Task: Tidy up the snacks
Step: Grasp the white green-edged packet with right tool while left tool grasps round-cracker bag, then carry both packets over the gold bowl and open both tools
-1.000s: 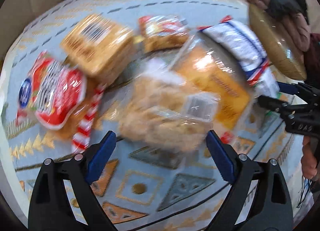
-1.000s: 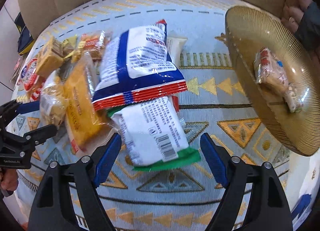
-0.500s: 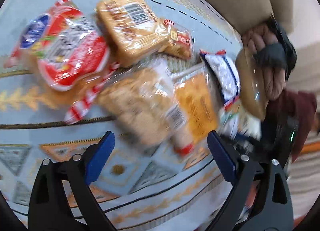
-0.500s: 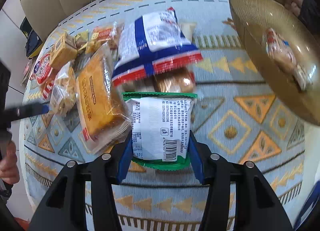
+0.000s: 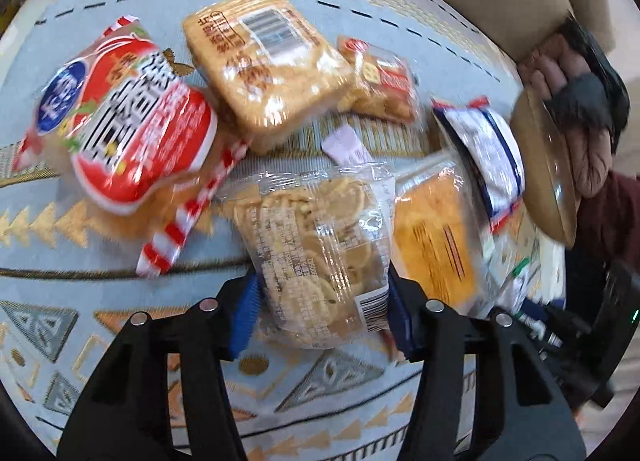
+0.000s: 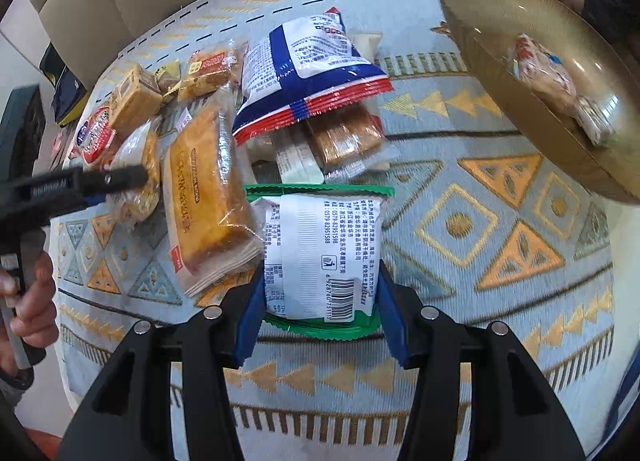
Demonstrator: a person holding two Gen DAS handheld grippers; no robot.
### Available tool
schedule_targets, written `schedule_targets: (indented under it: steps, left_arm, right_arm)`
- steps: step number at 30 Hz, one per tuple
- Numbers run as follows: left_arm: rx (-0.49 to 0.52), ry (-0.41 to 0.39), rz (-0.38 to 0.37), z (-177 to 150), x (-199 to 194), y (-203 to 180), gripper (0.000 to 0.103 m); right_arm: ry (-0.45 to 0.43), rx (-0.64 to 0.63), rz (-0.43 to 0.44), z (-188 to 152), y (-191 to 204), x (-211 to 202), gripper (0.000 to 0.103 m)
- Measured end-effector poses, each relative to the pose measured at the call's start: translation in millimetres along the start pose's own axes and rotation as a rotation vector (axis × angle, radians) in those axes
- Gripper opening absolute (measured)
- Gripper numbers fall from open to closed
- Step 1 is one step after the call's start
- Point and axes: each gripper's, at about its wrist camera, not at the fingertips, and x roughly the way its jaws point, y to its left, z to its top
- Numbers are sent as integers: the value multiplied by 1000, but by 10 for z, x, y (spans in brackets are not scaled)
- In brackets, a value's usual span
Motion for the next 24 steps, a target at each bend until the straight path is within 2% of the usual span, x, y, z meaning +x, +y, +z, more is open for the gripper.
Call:
schedule_targets:
  steps: [3,6,10,11,13,16,18,20,21,22,24]
  left_arm:
    - [97,51,20,-192,-54,-19,55]
    - [217,122,92,-326,-1,-146,55]
    - [247,129,129,-371,96,-184,62]
    - [254,130,140,-369,120,-208,67]
    - [282,127,178,-394,142,-239,72]
    - [298,129,199,-434,186,-279,74]
    - [301,119,216,-440,205,-290,70]
    - [316,108,245,-445,242,-350,56]
    - [320,103,248,-447,230,-359,54]
    - [314,98,237,-451,210,-376,52]
    - [295,93,205,-457,159,-349,52]
  right_arm:
    - [13,3,-12,-95,32,-92,50]
    - [91,13,-51,-199,-2,-19,51]
    - [164,72,-37,-296,-139,167,55]
    - [167,80,-31,-309,-157,178,58]
    - [166,98,2,-326,-193,169,64]
    - [166,104,8,-324,-225,158,64]
    - [164,100,1,-327,-227,168,65]
    - [160,60,-37,-336,-145,206,64]
    - [157,39,-59,-346,-101,192,61]
    - [151,9,-92,-364,-54,186,53]
    - [145,1,-69,-382,-28,156,50]
